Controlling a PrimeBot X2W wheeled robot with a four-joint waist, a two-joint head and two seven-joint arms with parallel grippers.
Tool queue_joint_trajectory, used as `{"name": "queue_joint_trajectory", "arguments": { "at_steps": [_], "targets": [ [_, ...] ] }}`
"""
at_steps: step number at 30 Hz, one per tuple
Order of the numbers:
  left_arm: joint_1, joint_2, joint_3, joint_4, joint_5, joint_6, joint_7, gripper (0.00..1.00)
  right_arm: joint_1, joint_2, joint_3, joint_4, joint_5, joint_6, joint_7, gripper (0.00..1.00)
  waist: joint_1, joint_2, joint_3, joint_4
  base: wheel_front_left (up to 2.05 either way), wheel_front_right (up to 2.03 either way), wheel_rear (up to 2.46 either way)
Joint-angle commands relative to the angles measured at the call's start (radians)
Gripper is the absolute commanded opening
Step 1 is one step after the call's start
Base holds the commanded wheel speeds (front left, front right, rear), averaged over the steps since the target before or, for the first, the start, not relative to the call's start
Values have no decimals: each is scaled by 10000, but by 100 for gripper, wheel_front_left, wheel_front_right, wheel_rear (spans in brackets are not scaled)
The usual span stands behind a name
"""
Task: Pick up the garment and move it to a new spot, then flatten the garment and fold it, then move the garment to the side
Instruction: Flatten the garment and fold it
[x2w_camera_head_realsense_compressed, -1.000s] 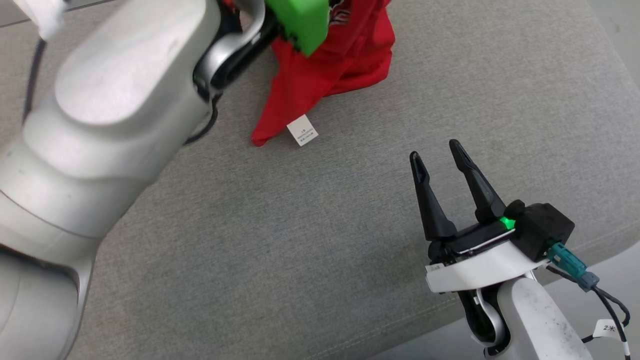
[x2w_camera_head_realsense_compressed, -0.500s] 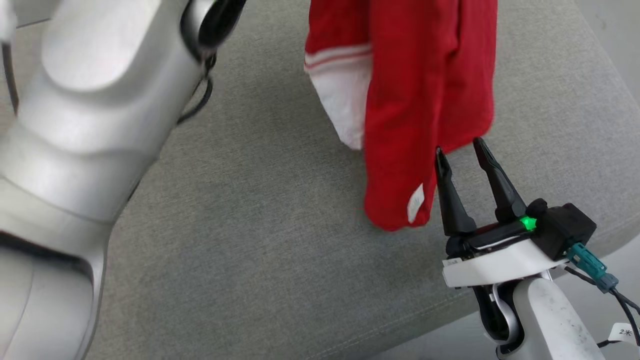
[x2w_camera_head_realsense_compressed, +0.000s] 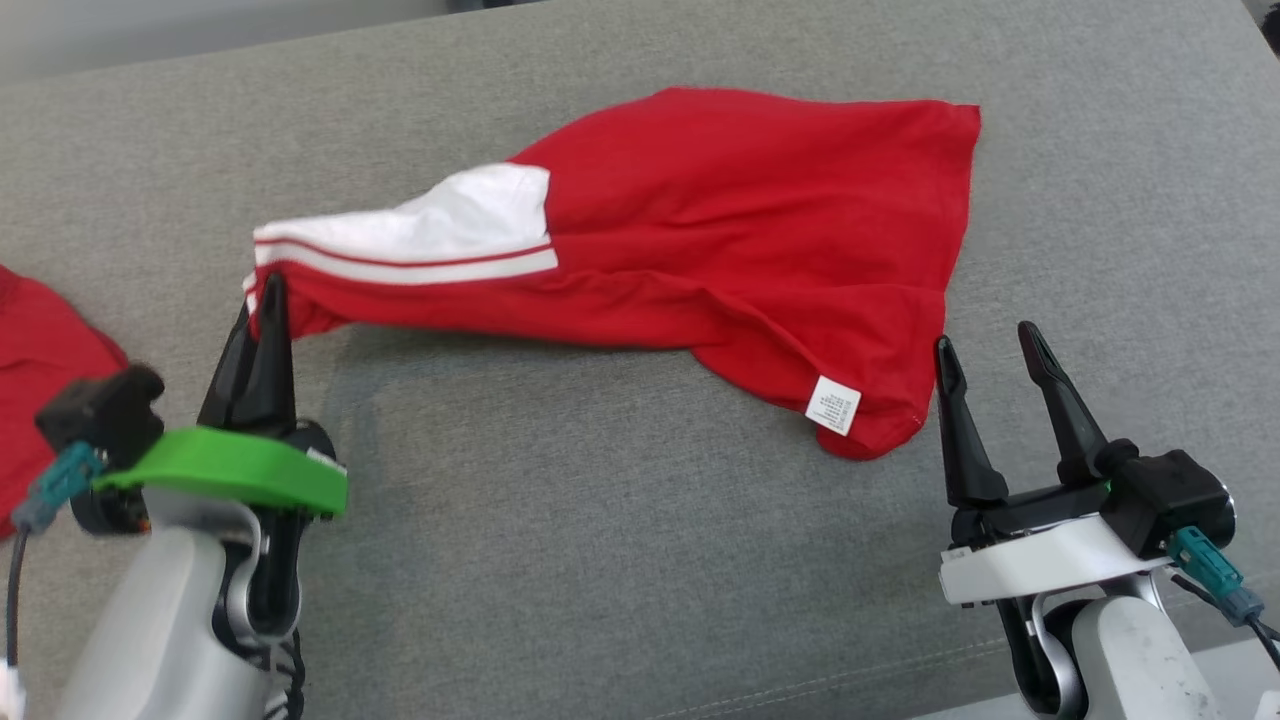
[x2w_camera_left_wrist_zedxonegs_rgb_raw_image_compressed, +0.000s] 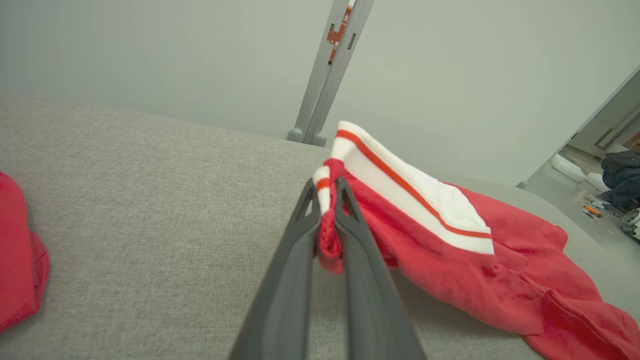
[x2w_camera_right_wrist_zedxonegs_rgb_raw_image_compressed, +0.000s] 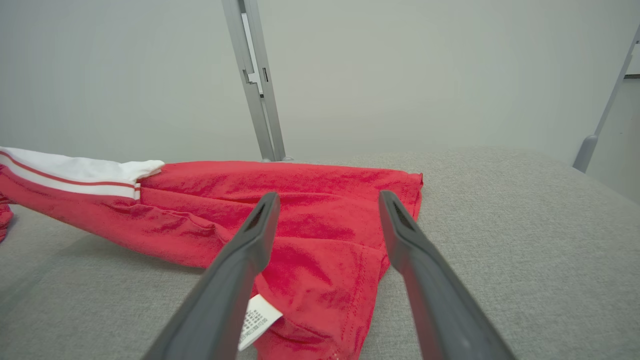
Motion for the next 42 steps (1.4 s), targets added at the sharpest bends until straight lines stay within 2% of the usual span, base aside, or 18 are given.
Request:
{"name": "queue_joint_trajectory", "arguments": {
  "at_steps": [1, 4, 6, 9, 10, 12, 13, 14, 17, 19, 27, 30, 34, 42],
  "targets": [
    [523, -168, 406, -205, 335, -52, -33, 0, 123, -17, -48, -6, -99, 5, -5, 100, 0, 0, -270, 387, 0, 0, 0],
    [1685, -730, 1447, -709, 1049, -376, -32, 0, 150, -17, -137, -3, -193, 5, -5, 100, 0, 0, -270, 553, 0, 0, 0],
    [2297, -1079, 1796, -813, 1533, -607, -21, 0, 211, -16, -166, 24, -258, 5, -5, 100, 0, 0, -275, 654, 0, 0, 0],
    [3035, -1395, 1249, -355, 1880, -928, 22, 0, 296, -17, -137, 79, -337, 5, -5, 100, 0, 0, -313, 771, 0, 0, 0],
    [3137, -1333, 927, -115, 2040, -989, 149, 25, 302, -19, -129, 89, -353, 5, -5, 100, 0, 0, -322, 818, 0, 0, 0],
    [3212, -1246, 306, 206, 2207, -1075, 572, 52, 309, -16, -104, 87, -385, 5, -5, 100, 0, 0, -334, 901, 0, 0, 0],
    [3262, -1252, 103, 311, 2201, -1111, 759, 81, 314, -17, -99, 85, -397, 5, -5, 100, 0, 0, -338, 938, 0, 0, 0],
    [3316, -1243, -105, 406, 2205, -1128, 936, 100, 314, -16, -77, 92, -413, 5, -5, 100, 0, 0, -346, 969, 0, 0, 0],
    [3421, -1253, -240, 365, 2059, -1124, 1092, 100, 289, -17, -43, 123, -421, 5, -5, 100, 0, 0, -378, 1003, 0, 0, 0],
    [3467, -1133, -99, 196, 2091, -962, 951, 100, 285, -17, -8, 136, -408, 5, -5, 100, 0, 0, -429, 993, 0, 0, 0],
    [3385, -659, 548, -1686, 2345, -40, 862, 100, 486, -16, 25, 225, -443, 5, -5, 100, 0, 0, -690, 927, 0, 0, 0],
    [2863, -361, 482, -1889, 2839, 249, 1139, 100, 415, -16, 84, 244, -440, 5, -4, 100, 0, 0, -691, 870, 0, 0, 0],
    [1959, -304, 173, -1218, 3328, 435, 1589, 100, 215, -16, 195, 225, -424, 5, -4, 100, 0, 0, -539, 759, 0, 0, 0],
    [-15, -261, -485, 1196, 4001, 194, 2481, 100, -118, -17, 258, 233, -441, 5, -4, 100, 0, 0, 68, 424, 0, 0, 0]
  ]
}}
